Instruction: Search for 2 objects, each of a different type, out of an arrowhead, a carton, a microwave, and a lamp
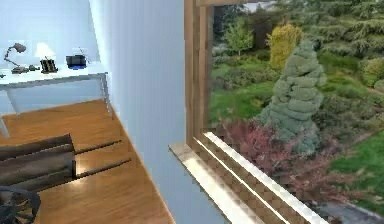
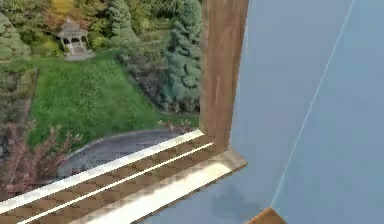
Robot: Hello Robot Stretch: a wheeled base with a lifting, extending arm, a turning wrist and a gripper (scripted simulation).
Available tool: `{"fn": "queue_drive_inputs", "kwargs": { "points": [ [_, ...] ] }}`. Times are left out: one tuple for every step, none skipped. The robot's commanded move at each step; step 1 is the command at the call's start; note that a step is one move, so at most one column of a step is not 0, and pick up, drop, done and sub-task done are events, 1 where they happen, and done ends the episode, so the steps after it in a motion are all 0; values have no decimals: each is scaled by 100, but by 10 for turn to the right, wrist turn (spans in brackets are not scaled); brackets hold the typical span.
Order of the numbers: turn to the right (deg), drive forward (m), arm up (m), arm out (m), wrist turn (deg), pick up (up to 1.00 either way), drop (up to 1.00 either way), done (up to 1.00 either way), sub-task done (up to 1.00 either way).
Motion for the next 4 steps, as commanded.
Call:
{"fn": "queue_drive_inputs", "kwargs": {
  "points": [
    [-450, 0, 0, 0, 0, 0, 0, 0, 0],
    [-450, 0, 0, 0, 0, 0, 0, 0, 0],
    [-330, 0, 0, 0, 0, 0, 0, 0, 0],
    [0, 10, 0, 0, 0, 0, 0, 0, 0]
  ]
}}
